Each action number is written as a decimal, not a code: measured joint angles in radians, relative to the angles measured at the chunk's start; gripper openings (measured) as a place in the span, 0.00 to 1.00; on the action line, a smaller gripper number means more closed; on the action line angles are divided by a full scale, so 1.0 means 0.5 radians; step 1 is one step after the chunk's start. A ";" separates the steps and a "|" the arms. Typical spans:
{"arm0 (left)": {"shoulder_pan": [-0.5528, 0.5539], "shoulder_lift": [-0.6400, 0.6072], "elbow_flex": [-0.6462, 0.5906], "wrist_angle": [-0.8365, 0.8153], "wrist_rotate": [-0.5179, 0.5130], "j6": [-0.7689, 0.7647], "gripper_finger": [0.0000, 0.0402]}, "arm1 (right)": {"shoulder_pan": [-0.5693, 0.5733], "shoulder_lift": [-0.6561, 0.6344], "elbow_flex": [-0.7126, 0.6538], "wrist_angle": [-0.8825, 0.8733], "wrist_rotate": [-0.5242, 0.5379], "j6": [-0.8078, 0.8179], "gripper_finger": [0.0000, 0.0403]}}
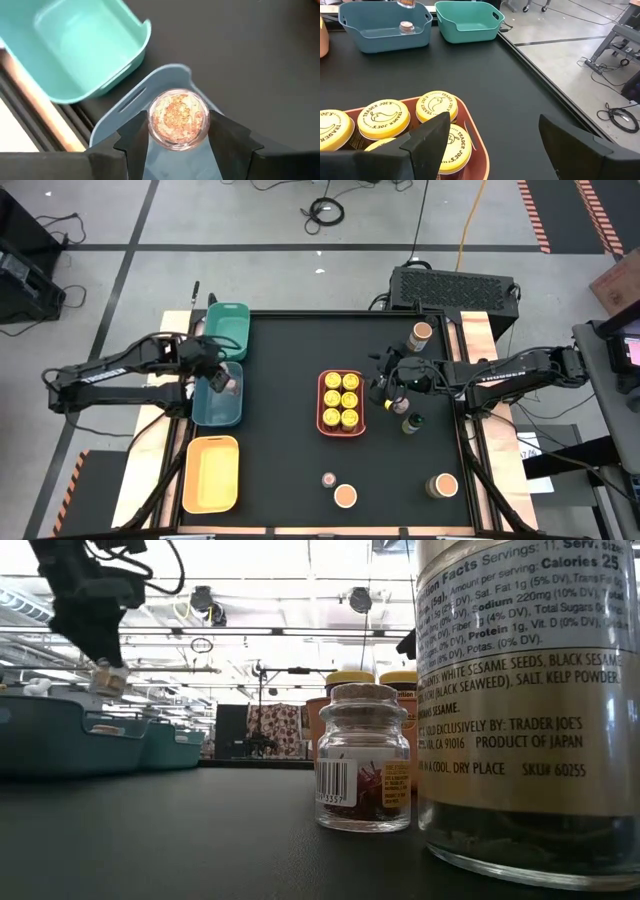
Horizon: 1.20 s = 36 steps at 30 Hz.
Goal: Sort spices by type
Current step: Put the brown seasoning bottle in the blue bin
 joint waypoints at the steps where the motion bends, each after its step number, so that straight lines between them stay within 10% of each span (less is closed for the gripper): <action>1: 0.000 -0.003 -0.020 -0.008 -0.001 -0.037 0.46 | 0.000 0.000 0.000 0.005 -0.002 0.000 0.74; 21: 0.002 0.016 -0.315 0.100 -0.163 -0.387 0.47 | 0.000 0.000 0.000 0.010 -0.008 -0.012 0.74; 36: 0.000 0.347 -0.315 0.138 -0.040 -0.029 0.47 | -0.001 0.000 0.000 0.018 -0.007 -0.014 0.74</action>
